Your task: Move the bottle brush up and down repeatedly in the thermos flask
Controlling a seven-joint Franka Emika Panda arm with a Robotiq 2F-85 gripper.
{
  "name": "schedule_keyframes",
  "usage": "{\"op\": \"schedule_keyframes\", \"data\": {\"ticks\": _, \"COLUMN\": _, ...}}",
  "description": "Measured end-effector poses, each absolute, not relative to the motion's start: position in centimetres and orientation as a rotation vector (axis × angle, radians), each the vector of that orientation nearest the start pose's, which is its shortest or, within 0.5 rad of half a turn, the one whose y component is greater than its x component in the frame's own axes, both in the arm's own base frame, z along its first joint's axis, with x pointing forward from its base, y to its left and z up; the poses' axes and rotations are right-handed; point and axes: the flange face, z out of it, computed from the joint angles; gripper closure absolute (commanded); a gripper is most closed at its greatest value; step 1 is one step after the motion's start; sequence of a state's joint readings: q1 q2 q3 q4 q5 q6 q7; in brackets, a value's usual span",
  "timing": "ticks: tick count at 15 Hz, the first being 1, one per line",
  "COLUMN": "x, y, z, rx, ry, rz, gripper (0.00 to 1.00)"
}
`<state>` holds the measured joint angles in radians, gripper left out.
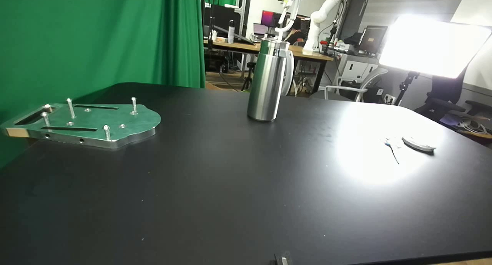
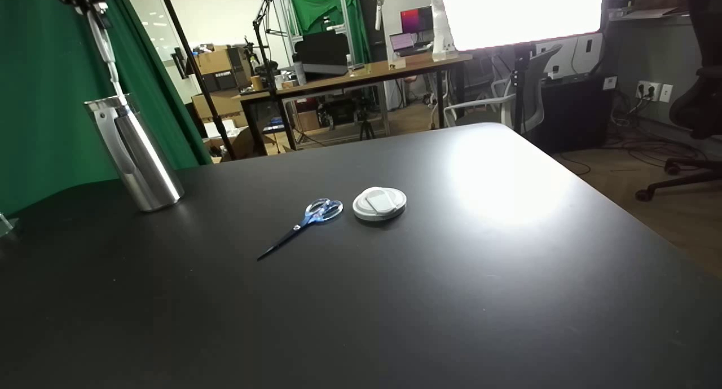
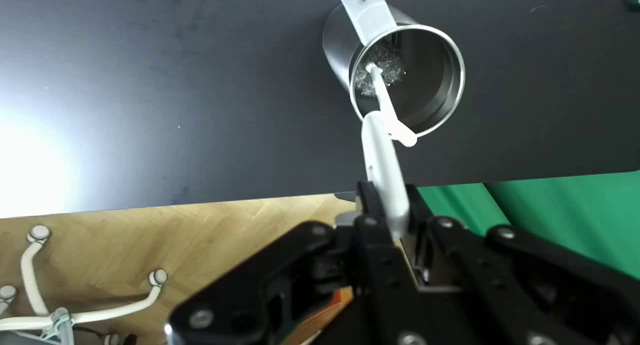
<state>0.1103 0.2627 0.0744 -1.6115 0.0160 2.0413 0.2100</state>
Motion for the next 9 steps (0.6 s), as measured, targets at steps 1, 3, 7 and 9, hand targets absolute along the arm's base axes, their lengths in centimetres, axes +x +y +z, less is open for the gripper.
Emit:
{"op": "schedule_keyframes", "data": {"ticks": 1, "x": 64.3, "y": 11.7, "z": 49.9, "rx": -3.065, "ry": 0.047, "rz": -0.249, "gripper": 0.96}}
{"op": "schedule_keyframes", "data": {"ticks": 3, "x": 63.7, "y": 11.9, "z": 51.5, "rx": -3.064, "ry": 0.026, "rz": -0.265, "gripper": 0.96}}
{"op": "schedule_keyframes", "data": {"ticks": 7, "x": 62.6, "y": 12.5, "z": 53.9, "rx": -3.057, "ry": -0.010, "rz": -0.302, "gripper": 0.96}}
{"op": "schedule_keyframes", "data": {"ticks": 9, "x": 62.2, "y": 12.9, "z": 55.0, "rx": -3.052, "ry": -0.026, "rz": -0.329, "gripper": 0.96}}
